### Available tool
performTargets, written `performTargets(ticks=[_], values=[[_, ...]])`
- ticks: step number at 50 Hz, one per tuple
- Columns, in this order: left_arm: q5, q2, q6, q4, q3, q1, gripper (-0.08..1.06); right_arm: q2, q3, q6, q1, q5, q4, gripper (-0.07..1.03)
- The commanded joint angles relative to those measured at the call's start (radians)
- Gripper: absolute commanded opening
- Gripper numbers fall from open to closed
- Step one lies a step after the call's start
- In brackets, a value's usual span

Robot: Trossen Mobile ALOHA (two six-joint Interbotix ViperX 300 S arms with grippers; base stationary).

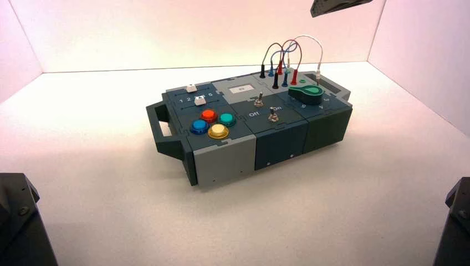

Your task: Push the green button with the left gripper.

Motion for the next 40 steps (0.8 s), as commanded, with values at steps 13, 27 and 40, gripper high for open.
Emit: performTargets(ticks=[13, 27, 40], values=[[-0.006, 0.029, -0.005, -0.012, -0.014, -0.006, -0.03, -0.003, -0.006, 0.000, 0.000, -0.005, 0.002, -0.02], [-0.003, 0.215, -0.005, -0.049, -0.051, -0.158, -0.03, 0.002, -0.006, 0.002, 0.000, -0.012, 0.002, -0.02], [-0.003, 0.485, -0.009, -0.054, -0.176, -0.316, -0.03, 0.040, -0.009, 0.000, 0.000, -0.026, -0.003, -0.02]])
